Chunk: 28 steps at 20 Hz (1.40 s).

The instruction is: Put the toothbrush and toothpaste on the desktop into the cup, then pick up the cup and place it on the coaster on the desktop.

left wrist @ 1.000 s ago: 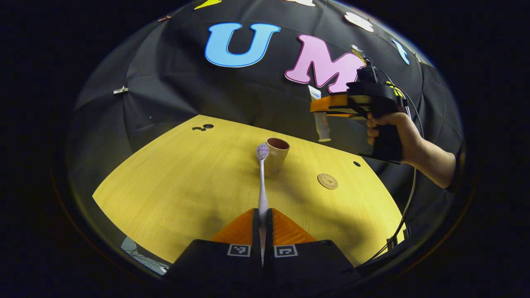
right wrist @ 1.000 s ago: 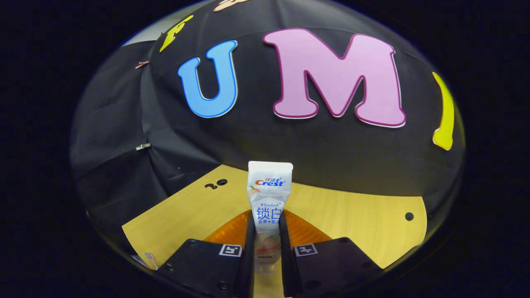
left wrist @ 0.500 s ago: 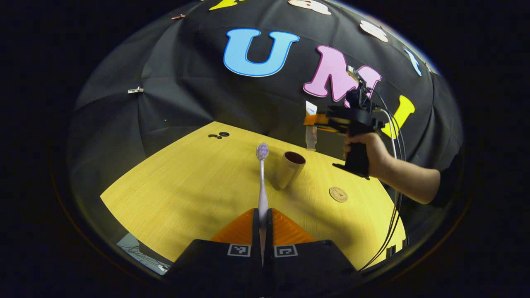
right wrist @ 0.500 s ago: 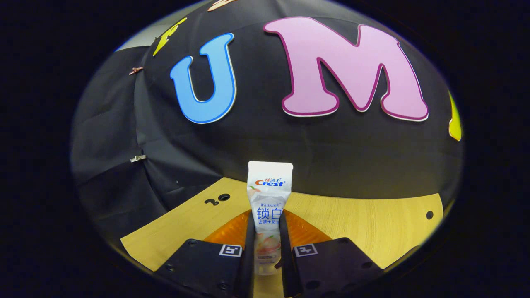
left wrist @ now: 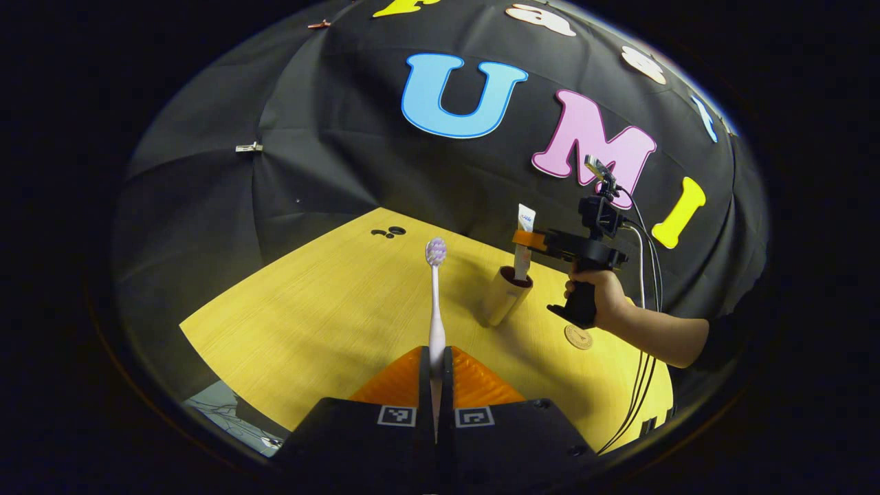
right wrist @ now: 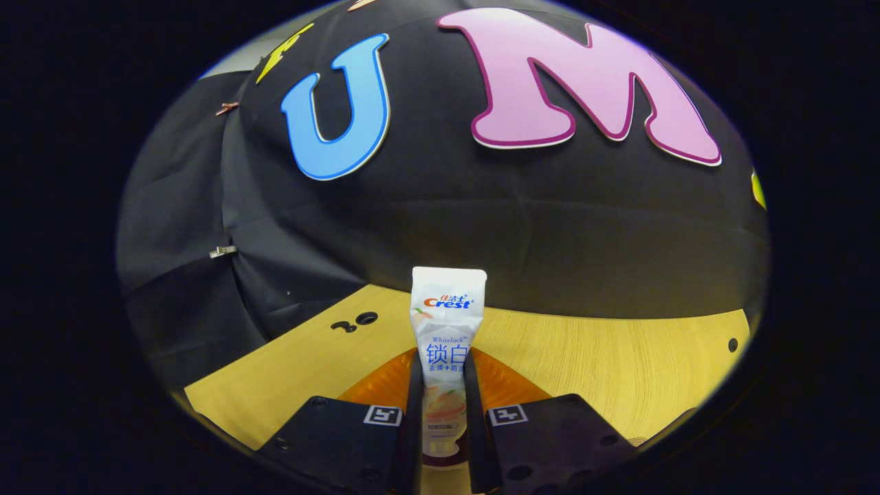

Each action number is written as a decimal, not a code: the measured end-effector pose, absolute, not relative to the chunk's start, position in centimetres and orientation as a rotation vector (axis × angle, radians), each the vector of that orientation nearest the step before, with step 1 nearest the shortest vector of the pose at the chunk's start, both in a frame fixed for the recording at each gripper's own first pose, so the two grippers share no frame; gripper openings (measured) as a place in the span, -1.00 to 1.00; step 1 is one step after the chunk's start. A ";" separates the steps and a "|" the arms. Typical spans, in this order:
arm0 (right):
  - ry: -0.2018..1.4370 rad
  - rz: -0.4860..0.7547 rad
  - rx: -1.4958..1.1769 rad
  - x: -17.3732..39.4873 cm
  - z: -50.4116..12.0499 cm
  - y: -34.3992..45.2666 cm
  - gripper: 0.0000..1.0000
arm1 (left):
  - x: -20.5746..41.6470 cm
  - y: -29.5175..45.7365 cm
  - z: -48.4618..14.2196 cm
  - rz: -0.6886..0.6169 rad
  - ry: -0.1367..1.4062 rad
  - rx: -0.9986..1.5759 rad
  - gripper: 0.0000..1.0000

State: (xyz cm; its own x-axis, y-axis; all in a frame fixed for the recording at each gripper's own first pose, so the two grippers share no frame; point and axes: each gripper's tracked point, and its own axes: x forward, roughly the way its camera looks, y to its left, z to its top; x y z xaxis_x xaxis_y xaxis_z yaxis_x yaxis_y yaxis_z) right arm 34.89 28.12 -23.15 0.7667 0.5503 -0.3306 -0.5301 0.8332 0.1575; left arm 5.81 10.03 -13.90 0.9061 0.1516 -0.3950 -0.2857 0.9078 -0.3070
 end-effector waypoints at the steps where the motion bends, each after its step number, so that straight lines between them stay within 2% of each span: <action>1: 0.380 0.588 0.050 34.5 -23.8 28.1 -0.39 | 5.9 9.9 -14.0 0.232 0.373 -0.378 -0.88; 2: 0.385 0.588 0.043 34.3 -24.4 28.1 -0.50 | 6.0 9.7 -14.1 0.230 0.373 -0.386 -0.88; 3: 0.392 0.591 0.036 34.1 -24.9 28.2 -0.39 | 6.1 9.5 -14.3 0.228 0.375 -0.389 -0.88; 5: 0.415 0.592 0.030 33.8 -26.3 28.1 -0.39 | 6.2 9.0 -14.6 0.218 0.385 -0.381 -0.88; 6: 0.431 0.596 0.031 33.4 -26.9 28.0 -0.24 | 6.4 8.8 -14.7 0.210 0.390 -0.373 -0.88; 7: 0.441 0.611 0.043 33.0 -27.3 28.2 -0.32 | 6.4 8.5 -14.8 0.206 0.396 -0.364 -0.88; 8: 0.446 0.611 0.043 32.6 -27.2 27.9 -0.14 | 6.5 8.3 -14.8 0.199 0.400 -0.360 -0.88; 10: 0.452 0.630 0.036 32.2 -27.5 27.9 0.04 | 6.9 7.8 -15.0 0.186 0.400 -0.353 -0.88; 11: 0.445 0.633 0.038 32.1 -27.1 27.8 0.28 | 7.1 7.3 -14.9 0.180 0.400 -0.352 -0.88; 12: 0.439 0.643 0.053 31.9 -26.3 27.7 0.36 | 7.4 7.0 -14.8 0.174 0.398 -0.350 -0.88; 13: 0.433 0.645 0.072 31.8 -25.5 27.4 0.55 | 7.8 6.7 -14.7 0.168 0.394 -0.347 -0.88; 14: 0.428 0.645 0.092 31.7 -24.8 27.1 0.61 | 8.3 6.4 -14.5 0.160 0.386 -0.345 -0.88; 15: 0.423 0.648 0.110 31.6 -23.9 26.7 0.79 | 8.8 6.1 -14.2 0.153 0.376 -0.343 -0.88; 17: 0.403 0.638 0.123 31.4 -22.3 25.4 0.97 | 10.1 5.4 -13.2 0.132 0.346 -0.334 -0.88; 18: 0.389 0.635 0.123 31.2 -21.5 24.6 0.82 | 11.0 5.1 -12.5 0.116 0.329 -0.327 -0.88; 19: 0.375 0.628 0.119 31.2 -20.8 23.8 0.96 | 11.9 4.9 -11.9 0.099 0.310 -0.315 -0.88; 28: 0.310 0.471 0.122 33.2 -16.1 13.5 0.95 | 21.1 2.7 -6.2 -0.027 0.136 -0.276 -0.87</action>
State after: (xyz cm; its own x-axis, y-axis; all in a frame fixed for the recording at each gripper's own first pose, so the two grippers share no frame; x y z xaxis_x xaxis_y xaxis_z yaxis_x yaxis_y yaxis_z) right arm 33.22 13.54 -16.10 0.8452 0.4639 -0.2654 -0.4269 0.8848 0.1869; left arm 21.11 2.71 -6.15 0.9905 -0.0449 -0.1302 0.0077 0.9619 -0.2733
